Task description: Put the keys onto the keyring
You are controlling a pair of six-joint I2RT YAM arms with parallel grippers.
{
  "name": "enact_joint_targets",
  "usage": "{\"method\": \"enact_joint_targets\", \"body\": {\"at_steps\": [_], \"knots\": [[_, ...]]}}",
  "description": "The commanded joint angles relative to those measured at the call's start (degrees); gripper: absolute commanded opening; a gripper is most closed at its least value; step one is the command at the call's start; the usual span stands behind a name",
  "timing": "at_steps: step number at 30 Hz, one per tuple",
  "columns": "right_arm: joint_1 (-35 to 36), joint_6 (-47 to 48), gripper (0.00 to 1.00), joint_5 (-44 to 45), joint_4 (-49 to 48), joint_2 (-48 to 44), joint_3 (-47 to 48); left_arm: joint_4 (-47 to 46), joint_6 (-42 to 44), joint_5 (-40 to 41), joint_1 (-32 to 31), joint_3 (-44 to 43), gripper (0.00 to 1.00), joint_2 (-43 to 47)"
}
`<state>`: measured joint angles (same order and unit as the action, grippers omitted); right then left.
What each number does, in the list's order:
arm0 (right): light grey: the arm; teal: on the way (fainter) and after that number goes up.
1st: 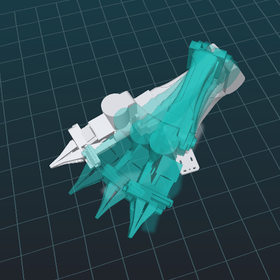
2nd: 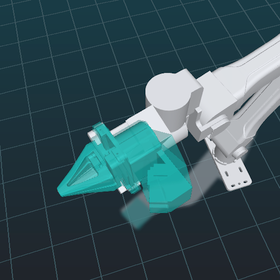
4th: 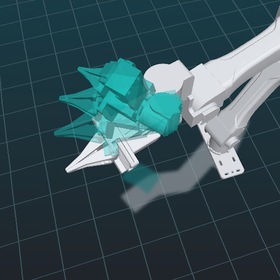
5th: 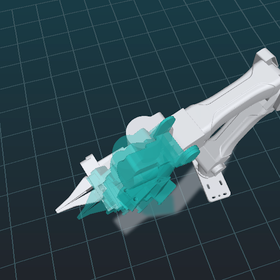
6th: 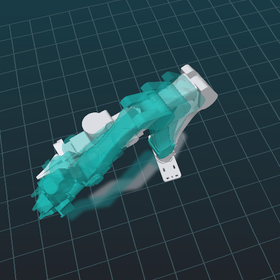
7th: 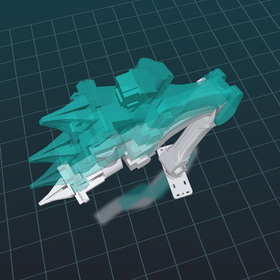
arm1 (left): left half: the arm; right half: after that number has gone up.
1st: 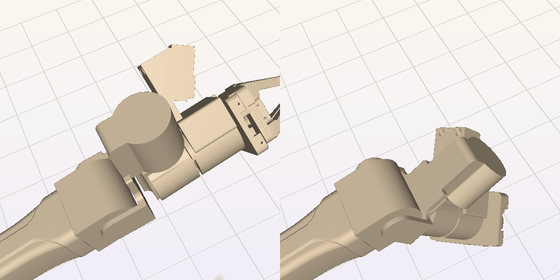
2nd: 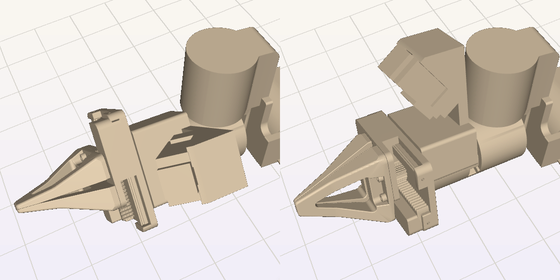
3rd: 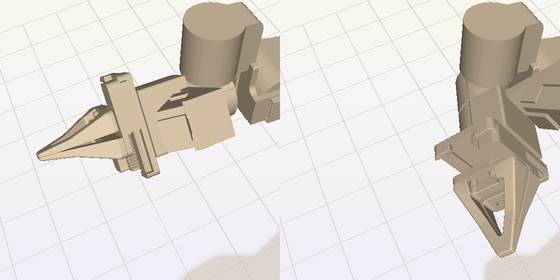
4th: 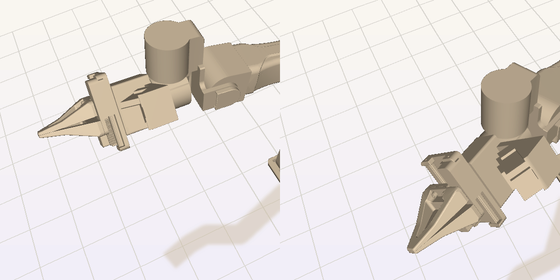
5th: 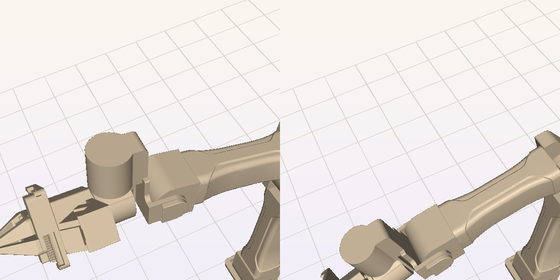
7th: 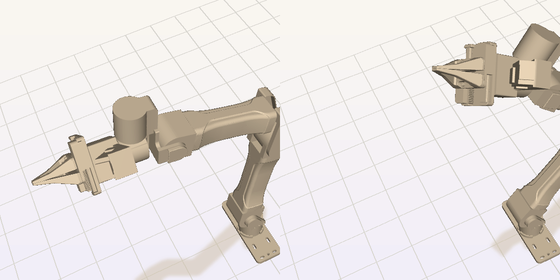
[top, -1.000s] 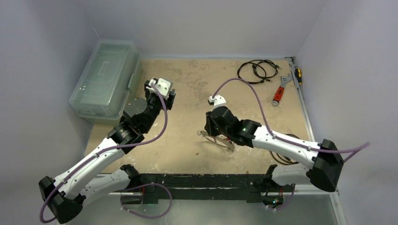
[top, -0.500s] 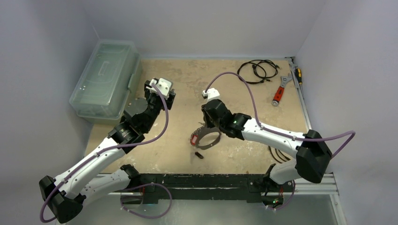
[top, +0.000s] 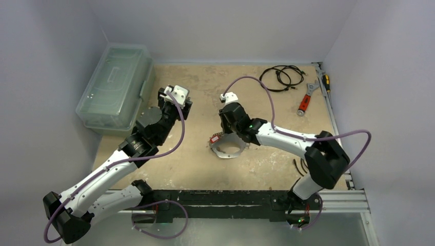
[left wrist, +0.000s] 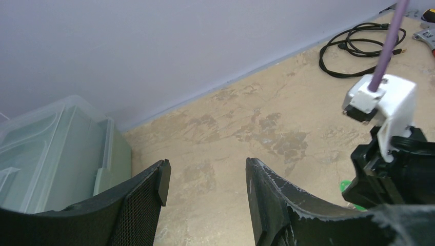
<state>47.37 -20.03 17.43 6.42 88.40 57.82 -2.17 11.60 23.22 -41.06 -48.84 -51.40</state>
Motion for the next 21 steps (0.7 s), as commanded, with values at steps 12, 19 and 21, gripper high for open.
{"method": "enact_joint_targets", "body": {"at_steps": [12,19,21], "knots": [[-4.4,0.4,0.00,0.9,-4.7,14.6,11.5,-2.1,0.6,0.7,-0.2,0.4,0.57,0.8],[-6.6,1.0,0.00,0.4,-4.1,20.3,15.8,-2.1,0.7,0.7,-0.2,0.3,0.57,0.9],[-7.1,1.1,0.00,-0.7,-4.3,21.9,17.2,-2.1,0.7,0.7,-0.2,0.4,0.57,0.9]]}}
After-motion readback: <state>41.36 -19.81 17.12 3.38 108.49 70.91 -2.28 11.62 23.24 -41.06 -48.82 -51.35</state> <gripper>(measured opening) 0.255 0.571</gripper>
